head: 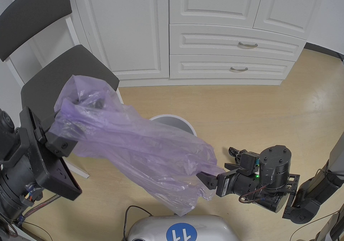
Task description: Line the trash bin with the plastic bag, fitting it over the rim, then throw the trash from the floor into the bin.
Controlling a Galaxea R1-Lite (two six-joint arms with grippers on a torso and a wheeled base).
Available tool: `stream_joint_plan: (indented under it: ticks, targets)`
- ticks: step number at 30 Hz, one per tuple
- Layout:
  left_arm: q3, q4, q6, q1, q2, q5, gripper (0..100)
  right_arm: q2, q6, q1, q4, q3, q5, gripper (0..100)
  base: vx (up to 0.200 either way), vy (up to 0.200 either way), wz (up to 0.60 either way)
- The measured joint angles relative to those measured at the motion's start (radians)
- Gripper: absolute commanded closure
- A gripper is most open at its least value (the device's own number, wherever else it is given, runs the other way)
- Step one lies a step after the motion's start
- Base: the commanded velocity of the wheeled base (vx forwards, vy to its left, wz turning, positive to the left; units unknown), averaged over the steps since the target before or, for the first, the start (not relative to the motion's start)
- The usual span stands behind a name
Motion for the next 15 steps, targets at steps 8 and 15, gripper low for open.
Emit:
stream_joint_plan:
  ticks: [8,15]
  targets:
    - [-0.005,-0.002,0.0,0.0,-0.001,0.001,100,0.026,0.022,0.007,-0.077,0.019,0.008,0,0.0,0.0,0.0]
    - [-0.01,-0.003,0.0,0.0,-0.005,0.001,100,0.055,0.02,0.007,-0.08,0.024,0.007,100,0.0,0.0,0.0]
